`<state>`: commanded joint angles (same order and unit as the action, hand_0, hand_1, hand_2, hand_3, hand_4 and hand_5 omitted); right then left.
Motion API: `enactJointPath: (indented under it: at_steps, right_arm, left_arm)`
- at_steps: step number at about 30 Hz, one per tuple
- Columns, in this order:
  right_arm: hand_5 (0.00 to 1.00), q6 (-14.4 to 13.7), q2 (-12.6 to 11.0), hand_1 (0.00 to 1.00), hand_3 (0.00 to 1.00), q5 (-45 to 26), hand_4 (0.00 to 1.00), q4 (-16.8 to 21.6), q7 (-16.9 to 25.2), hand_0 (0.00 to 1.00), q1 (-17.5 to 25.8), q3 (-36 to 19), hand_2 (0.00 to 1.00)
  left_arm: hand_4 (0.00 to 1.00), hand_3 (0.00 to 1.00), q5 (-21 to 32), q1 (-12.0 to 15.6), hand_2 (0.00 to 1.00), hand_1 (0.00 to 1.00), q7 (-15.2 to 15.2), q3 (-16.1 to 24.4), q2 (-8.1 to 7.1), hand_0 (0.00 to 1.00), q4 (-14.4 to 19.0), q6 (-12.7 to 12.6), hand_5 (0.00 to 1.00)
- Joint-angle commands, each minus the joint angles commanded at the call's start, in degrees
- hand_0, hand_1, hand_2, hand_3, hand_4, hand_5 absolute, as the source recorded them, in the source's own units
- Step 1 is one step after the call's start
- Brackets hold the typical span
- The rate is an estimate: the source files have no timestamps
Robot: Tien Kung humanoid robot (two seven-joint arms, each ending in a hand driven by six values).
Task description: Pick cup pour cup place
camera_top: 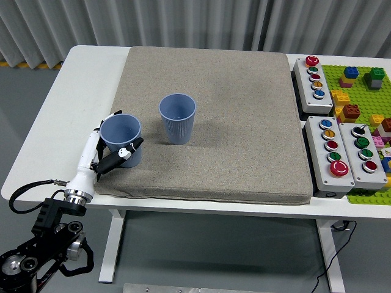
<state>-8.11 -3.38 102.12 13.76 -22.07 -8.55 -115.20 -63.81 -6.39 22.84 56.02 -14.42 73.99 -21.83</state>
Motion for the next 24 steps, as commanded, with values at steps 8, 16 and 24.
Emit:
enactJointPath:
  at_steps: [8, 16, 24]
  right_arm:
    - [0.002, -0.1, 0.0, 0.599, 0.573, -0.1, 0.002, 0.0, 0.0, 0.641, -0.1, 0.0, 0.506]
    - [0.002, -0.2, -0.1, 0.599, 0.573, -0.5, 0.002, -0.1, 0.1, 0.641, -0.3, 0.1, 0.505]
    - [0.002, -0.3, -0.1, 0.599, 0.572, -0.7, 0.002, -0.1, 0.1, 0.641, -0.3, 0.2, 0.505]
  left_arm:
    - [0.972, 0.919, -1.5, 0.6, 0.932, 0.814, -1.0, 0.8, -0.29, 0.788, 1.8, 0.6, 0.472]
    - [0.976, 0.964, -2.9, 0.5, 0.975, 0.845, -1.9, 1.5, -0.39, 0.823, 2.9, 1.1, 0.472]
    - [0.977, 0.963, -3.0, 0.8, 0.983, 0.855, -2.2, 2.0, -0.46, 0.829, 2.9, 1.3, 0.480]
